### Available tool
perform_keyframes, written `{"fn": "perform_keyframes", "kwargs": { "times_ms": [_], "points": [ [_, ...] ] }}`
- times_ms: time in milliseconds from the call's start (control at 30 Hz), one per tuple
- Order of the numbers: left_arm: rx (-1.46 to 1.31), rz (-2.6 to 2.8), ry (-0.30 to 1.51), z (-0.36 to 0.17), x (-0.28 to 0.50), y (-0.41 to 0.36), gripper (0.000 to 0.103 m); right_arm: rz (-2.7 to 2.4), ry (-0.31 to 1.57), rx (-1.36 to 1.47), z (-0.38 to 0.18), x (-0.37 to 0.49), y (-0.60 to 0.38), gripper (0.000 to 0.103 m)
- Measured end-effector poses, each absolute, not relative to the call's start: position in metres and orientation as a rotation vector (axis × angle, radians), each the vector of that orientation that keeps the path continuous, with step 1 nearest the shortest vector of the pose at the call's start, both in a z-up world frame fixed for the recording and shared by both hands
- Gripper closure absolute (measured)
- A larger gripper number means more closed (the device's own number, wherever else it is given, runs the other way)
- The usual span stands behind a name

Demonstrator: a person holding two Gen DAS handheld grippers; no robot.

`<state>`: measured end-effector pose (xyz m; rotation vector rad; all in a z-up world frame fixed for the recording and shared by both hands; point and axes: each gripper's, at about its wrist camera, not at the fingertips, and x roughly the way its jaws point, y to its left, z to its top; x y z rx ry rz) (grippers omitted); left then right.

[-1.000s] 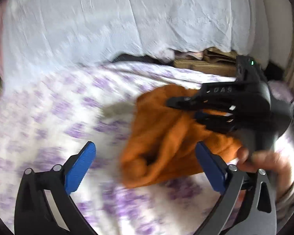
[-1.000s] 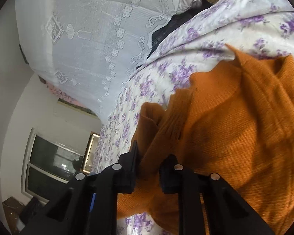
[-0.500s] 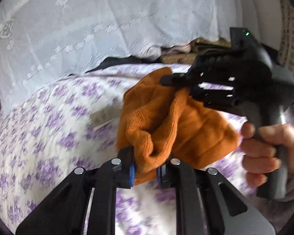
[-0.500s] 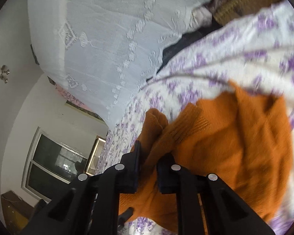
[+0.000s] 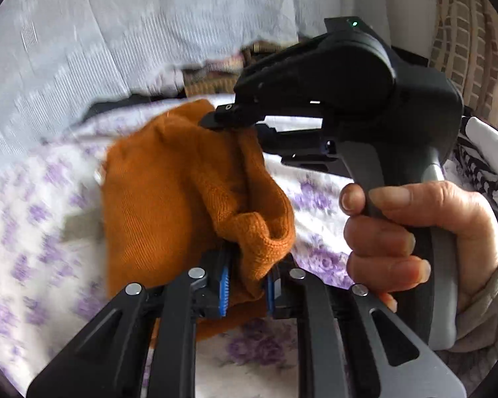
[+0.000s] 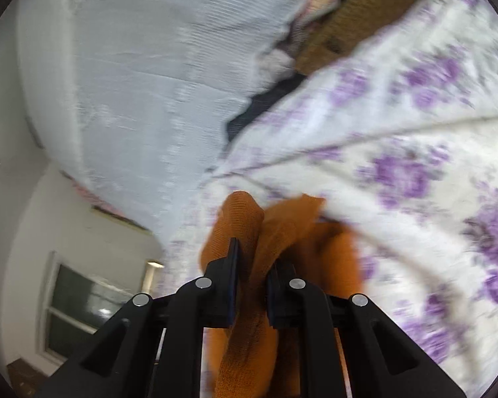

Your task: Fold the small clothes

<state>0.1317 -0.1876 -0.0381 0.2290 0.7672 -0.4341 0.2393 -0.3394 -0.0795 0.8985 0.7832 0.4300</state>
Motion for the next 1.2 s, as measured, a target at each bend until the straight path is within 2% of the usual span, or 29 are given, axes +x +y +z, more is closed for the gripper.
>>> {"fn": "perform_keyframes", "kwargs": {
  "times_ms": [133,200,233,267,300,333,367,533,667,800,833,867,1033,1100,1133,1167,1200],
  "points": [
    [0.213,-0.462,0.807,-0.054,0.139,-0.188,0.086,0.331,0.865,0.85,-0.105,0.247,-0.341,0.089],
    [0.197,-0.483,0.807,-0.051,0.137,-0.186,0.081,0.33,0.867,0.856,-0.108,0.248,-0.342,0.089],
    [0.178,-0.508,0.808,-0.047,0.134,-0.183,0.073,0.33,0.864,0.856,-0.107,0.248,-0.342,0.086],
    [0.152,-0.543,0.806,-0.042,0.131,-0.178,0.056,0.332,0.851,0.855,-0.104,0.247,-0.342,0.08],
    [0.114,-0.585,0.798,-0.035,0.125,-0.171,0.045,0.329,0.841,0.853,-0.1,0.244,-0.344,0.076],
    [0.094,-0.587,0.775,-0.029,0.118,-0.163,0.032,0.322,0.827,0.852,-0.096,0.241,-0.346,0.065],
    [0.085,-0.569,0.732,-0.02,0.111,-0.153,0.023,0.31,0.797,0.848,-0.086,0.236,-0.349,0.055],
    [0.01,-0.471,0.656,0.006,0.116,-0.113,0.016,0.305,0.652,0.709,-0.025,0.202,-0.347,0.054],
    [0.095,-0.254,0.688,-0.003,0.151,-0.106,0.016,0.391,0.65,0.574,-0.003,0.185,-0.313,0.056],
    [0.124,-0.192,0.841,-0.055,0.184,-0.099,0.013,0.338,0.832,0.453,-0.05,0.194,-0.278,0.065],
    [0.109,-0.193,0.84,-0.063,0.184,-0.094,0.004,0.304,0.868,0.43,-0.066,0.197,-0.274,0.075],
    [0.086,-0.19,0.838,-0.067,0.184,-0.09,0.004,0.296,0.821,0.43,-0.079,0.194,-0.278,0.079],
    [0.026,-0.253,0.868,-0.063,0.183,-0.08,0.004,0.29,0.794,0.553,-0.077,0.18,-0.297,0.081],
    [-0.004,-0.258,0.862,-0.051,0.186,-0.072,0.004,0.268,0.777,0.573,-0.067,0.172,-0.299,0.079],
    [-0.002,-0.241,0.843,-0.043,0.189,-0.072,0.004,0.26,0.754,0.567,-0.058,0.17,-0.299,0.074],
    [0.005,-0.221,0.821,-0.036,0.192,-0.069,0.004,0.252,0.712,0.547,-0.046,0.168,-0.293,0.057],
    [0.019,-0.201,0.805,-0.03,0.197,-0.067,0.004,0.243,0.673,0.523,-0.033,0.167,-0.29,0.047]
  ]
}}
